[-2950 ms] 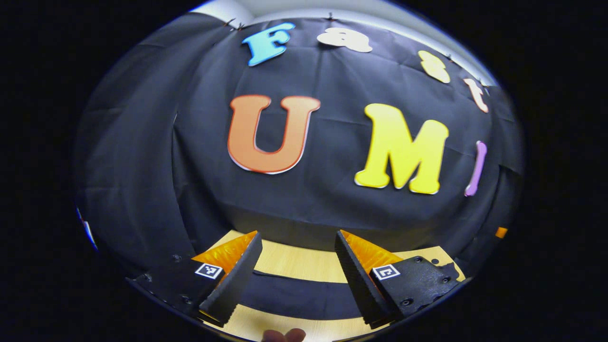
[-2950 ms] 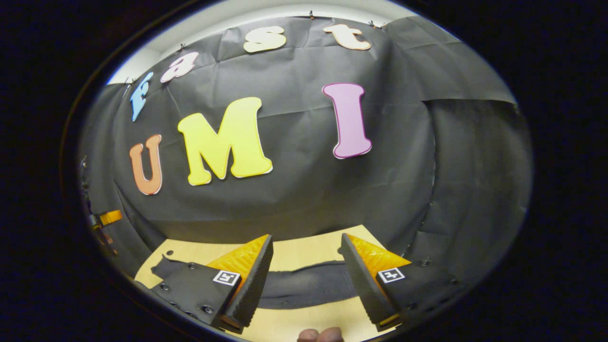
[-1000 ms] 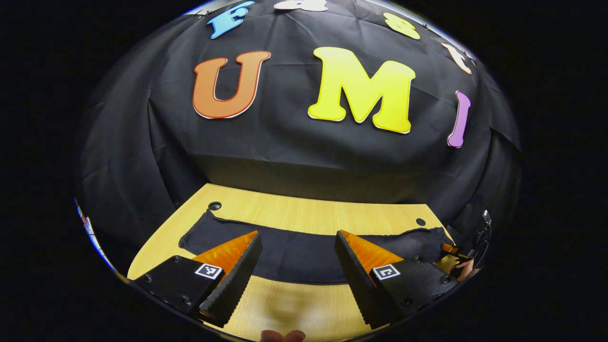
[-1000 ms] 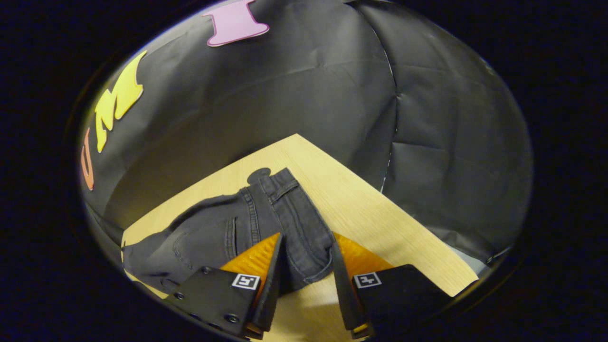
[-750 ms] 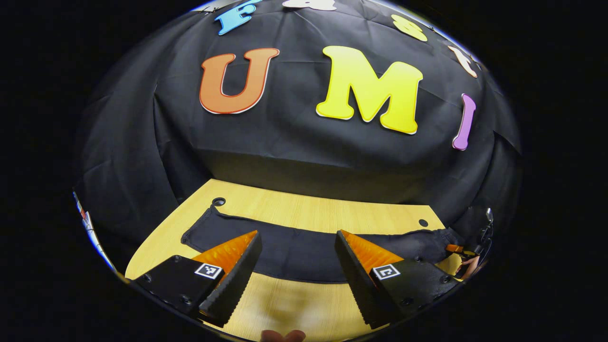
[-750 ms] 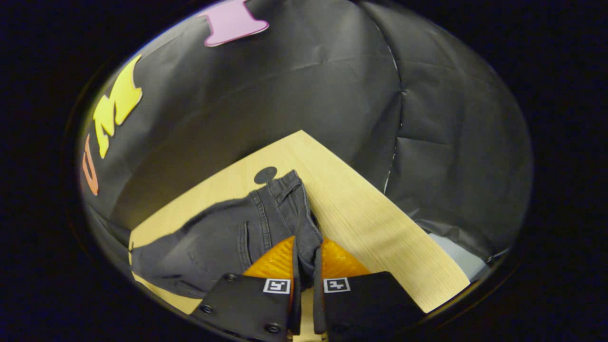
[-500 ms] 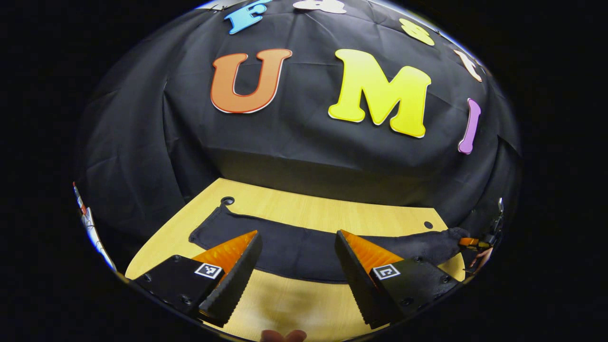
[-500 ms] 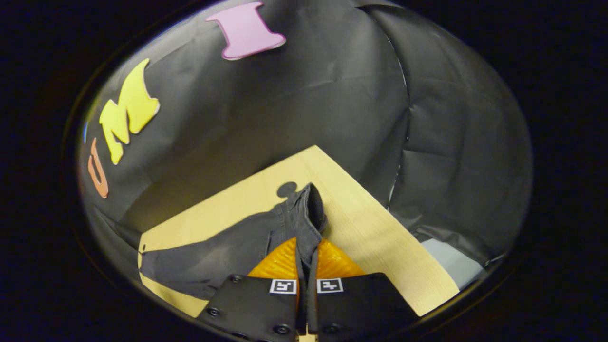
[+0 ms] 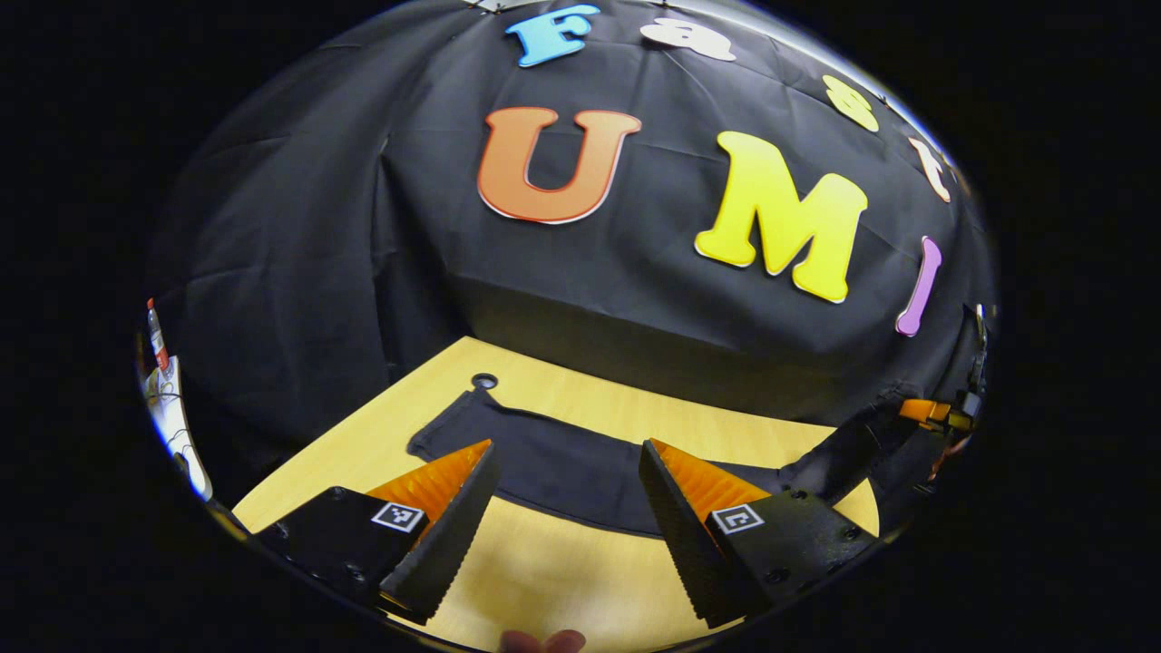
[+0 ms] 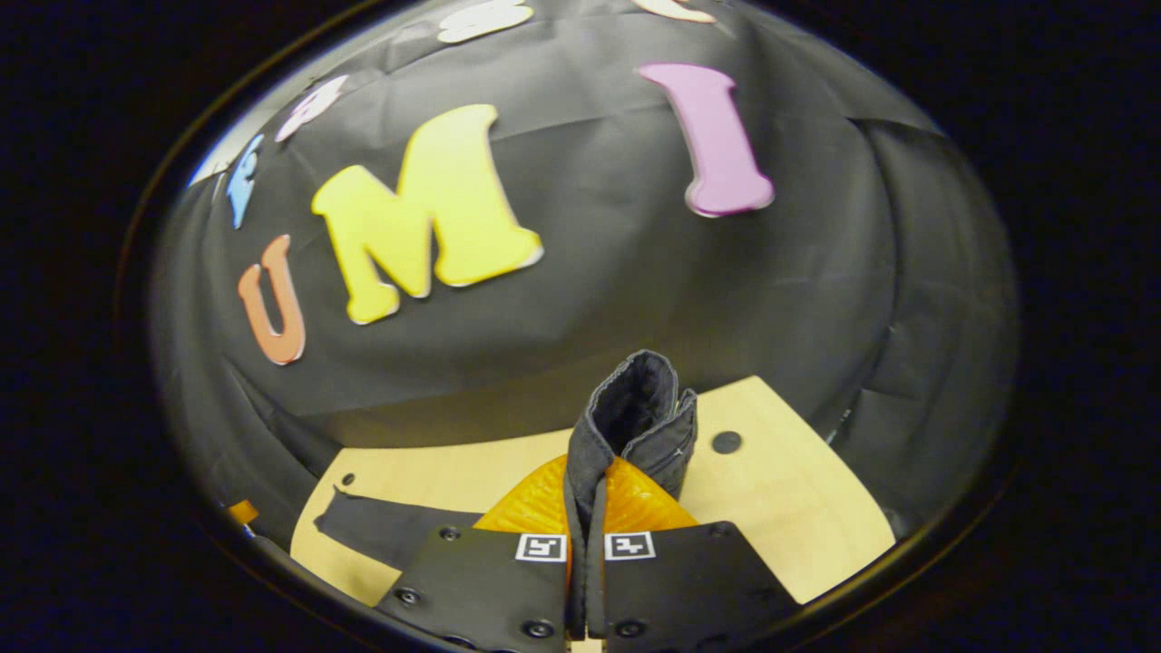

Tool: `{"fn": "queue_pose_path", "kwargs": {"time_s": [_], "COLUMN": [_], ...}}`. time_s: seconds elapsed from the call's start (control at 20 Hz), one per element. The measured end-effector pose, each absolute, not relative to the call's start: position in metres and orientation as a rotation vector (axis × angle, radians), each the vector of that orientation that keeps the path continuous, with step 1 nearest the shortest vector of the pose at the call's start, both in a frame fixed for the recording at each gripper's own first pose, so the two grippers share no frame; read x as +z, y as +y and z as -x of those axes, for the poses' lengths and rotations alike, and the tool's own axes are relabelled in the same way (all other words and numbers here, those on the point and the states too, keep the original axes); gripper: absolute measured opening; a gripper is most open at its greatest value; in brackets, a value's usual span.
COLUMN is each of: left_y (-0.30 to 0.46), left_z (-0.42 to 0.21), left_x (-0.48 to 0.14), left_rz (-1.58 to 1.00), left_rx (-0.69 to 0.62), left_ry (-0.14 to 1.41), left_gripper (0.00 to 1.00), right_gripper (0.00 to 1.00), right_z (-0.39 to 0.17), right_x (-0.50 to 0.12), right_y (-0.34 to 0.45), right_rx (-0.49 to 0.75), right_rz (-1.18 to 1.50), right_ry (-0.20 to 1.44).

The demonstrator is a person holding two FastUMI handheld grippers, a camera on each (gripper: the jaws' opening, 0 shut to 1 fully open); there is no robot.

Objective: Grasp the waist and the cuffs of the jeans and fold them to make the two legs overlap; first hold the waist and fold one-third of the jeans toward the cuffs, then hold the cuffs and fold the remaining one-third in the same direction to finish folding.

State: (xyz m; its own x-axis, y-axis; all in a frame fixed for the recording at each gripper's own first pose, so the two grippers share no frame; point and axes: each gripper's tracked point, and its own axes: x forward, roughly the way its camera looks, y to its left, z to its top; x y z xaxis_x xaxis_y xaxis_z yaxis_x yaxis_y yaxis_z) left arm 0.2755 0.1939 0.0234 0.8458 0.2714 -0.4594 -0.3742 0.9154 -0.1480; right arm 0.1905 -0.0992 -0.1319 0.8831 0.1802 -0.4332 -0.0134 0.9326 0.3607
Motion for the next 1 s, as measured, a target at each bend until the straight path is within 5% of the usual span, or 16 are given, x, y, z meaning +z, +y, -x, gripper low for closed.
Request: {"fn": "queue_pose_path", "kwargs": {"time_s": [0.25,0.55,0.8,1.0], "left_y": [0.249,0.292,0.312,0.322], "left_z": [-0.231,-0.177,-0.159,-0.155], "left_x": [0.027,0.012,0.0,-0.009], "left_rz": [0.248,0.297,0.334,0.358], "left_rx": [0.434,0.535,0.574,0.588], "left_ry": [0.438,0.484,0.515,0.533], "left_gripper": [0.99,0.99,0.99,0.99], "right_gripper": [0.05,0.01,0.01,0.01], "right_z": [-0.188,-0.179,-0.163,-0.165], "right_x": [-0.141,-0.24,-0.341,-0.357], "right_y": [0.063,0.201,0.26,0.273], "right_rx": [0.211,0.29,0.323,0.322], "right_rz": [-0.323,-0.195,-0.015,0.07], "right_ry": [0.496,0.634,0.767,0.808]}}
